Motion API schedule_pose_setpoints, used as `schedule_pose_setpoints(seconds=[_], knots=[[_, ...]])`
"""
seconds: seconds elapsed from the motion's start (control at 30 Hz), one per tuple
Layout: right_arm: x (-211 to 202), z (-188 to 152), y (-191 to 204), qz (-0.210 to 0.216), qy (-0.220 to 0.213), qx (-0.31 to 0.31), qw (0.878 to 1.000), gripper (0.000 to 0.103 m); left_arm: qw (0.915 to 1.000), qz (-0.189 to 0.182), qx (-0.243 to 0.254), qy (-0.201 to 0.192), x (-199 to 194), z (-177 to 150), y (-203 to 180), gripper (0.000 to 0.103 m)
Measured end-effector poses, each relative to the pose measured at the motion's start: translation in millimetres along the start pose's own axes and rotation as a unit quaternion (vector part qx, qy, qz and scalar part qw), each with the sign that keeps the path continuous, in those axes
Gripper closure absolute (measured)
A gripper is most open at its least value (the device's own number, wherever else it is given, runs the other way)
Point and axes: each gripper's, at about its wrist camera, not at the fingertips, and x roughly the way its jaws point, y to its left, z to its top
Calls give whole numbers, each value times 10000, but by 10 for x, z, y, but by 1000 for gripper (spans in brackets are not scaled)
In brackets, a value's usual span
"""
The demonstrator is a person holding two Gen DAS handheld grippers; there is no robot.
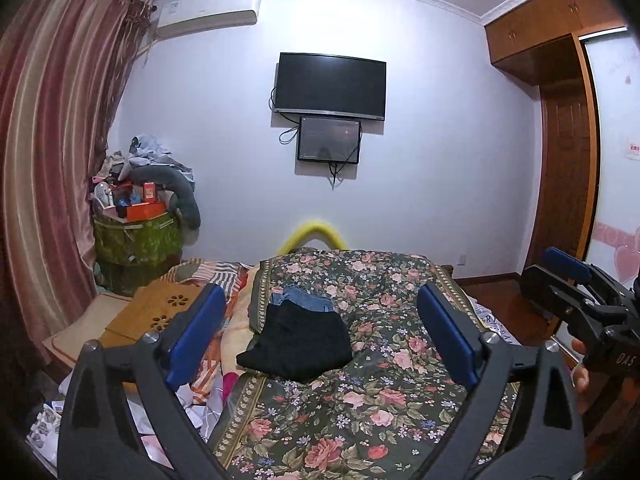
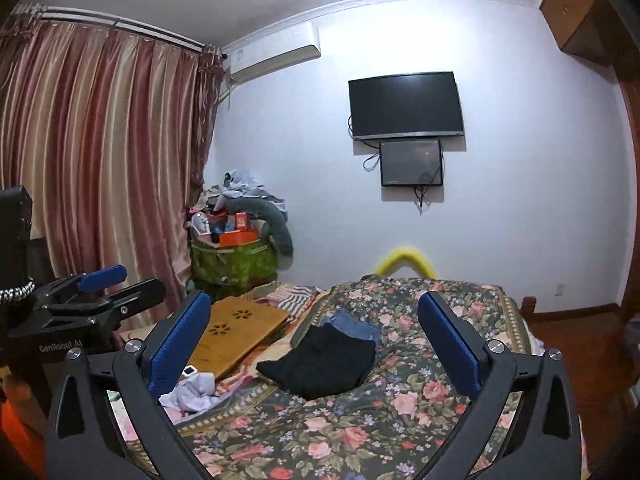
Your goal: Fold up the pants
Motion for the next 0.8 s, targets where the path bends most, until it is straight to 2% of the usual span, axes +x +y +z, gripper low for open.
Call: schedule_pose_setpoints(seconds=[0.8], knots=[[-35, -154, -46, 54, 131, 186, 9997, 0, 9998, -39, -91, 183, 102, -85, 25, 0]])
